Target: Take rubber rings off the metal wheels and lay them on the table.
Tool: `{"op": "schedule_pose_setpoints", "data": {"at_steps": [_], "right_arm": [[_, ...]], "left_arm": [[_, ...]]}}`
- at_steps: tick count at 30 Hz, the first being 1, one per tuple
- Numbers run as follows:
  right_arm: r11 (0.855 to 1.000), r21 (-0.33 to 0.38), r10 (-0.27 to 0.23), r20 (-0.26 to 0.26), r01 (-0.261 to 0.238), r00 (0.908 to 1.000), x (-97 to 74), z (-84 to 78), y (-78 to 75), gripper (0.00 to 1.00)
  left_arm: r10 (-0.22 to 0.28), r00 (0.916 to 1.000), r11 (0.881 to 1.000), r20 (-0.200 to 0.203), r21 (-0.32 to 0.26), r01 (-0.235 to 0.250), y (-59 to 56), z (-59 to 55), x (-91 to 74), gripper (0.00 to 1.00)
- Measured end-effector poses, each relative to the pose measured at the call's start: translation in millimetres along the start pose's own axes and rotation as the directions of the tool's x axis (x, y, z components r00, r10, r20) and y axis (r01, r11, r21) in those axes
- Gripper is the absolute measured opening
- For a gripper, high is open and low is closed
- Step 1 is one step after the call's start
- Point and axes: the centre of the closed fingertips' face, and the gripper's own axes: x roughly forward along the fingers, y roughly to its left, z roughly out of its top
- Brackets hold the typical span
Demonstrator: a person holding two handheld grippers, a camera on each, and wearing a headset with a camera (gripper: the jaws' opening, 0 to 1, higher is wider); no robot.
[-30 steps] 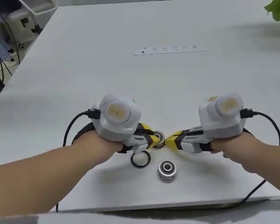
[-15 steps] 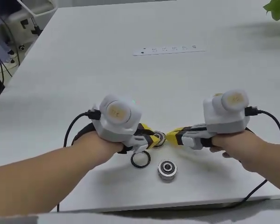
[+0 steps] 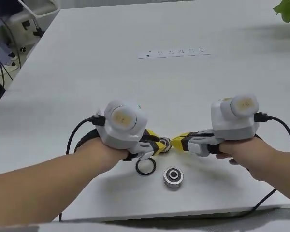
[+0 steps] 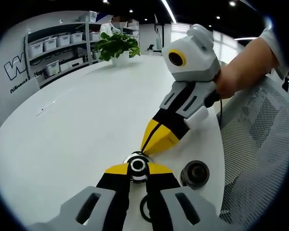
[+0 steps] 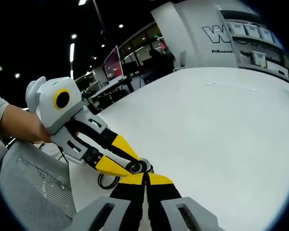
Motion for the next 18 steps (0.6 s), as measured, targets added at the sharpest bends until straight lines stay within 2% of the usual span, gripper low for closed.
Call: {"op": "schedule_pose_setpoints", "data": {"at_steps": [5, 15, 18], "right_arm": [[1.0, -0.004, 0.004, -0.001, -0.004, 1.0, 0.1, 0.9, -1.3, 0.0], [0.998, -0.054, 0.022, -0.002, -0.022, 0.9998, 4.5, 1.6, 12.1, 0.0], [0.998, -0.066, 0.022, -0.003, -0.022, 0.9998, 4.2, 1.7, 9.9, 0.0]], "left_arm": [[0.002, 1.0, 1.0, 0.0, 0.001, -0.002, 0.2, 0.1, 0.1, 0.07], [0.002, 1.0, 1.0, -0.001, 0.007, -0.002, -0.3, 0.2, 0.3, 0.07], [0.004, 1.0, 1.0, 0.0, 0.005, -0.004, -0.6, 0.1, 0.0, 0.07]]}}
